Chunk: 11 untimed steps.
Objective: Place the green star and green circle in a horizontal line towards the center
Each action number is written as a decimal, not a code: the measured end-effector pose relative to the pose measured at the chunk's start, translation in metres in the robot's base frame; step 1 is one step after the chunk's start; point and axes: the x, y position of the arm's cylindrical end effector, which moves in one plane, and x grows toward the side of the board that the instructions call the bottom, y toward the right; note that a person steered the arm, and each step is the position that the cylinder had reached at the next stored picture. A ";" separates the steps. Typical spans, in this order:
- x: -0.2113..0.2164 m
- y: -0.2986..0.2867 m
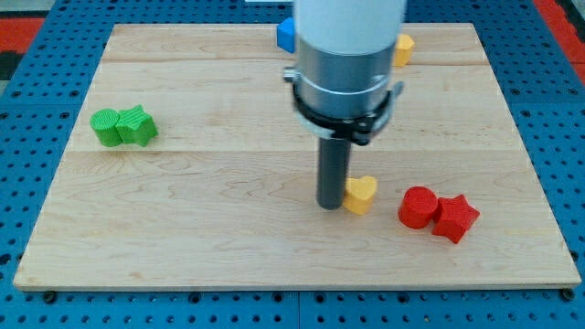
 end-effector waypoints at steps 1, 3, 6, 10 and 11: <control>0.000 0.028; 0.063 -0.089; -0.044 -0.278; -0.123 -0.298; -0.123 -0.256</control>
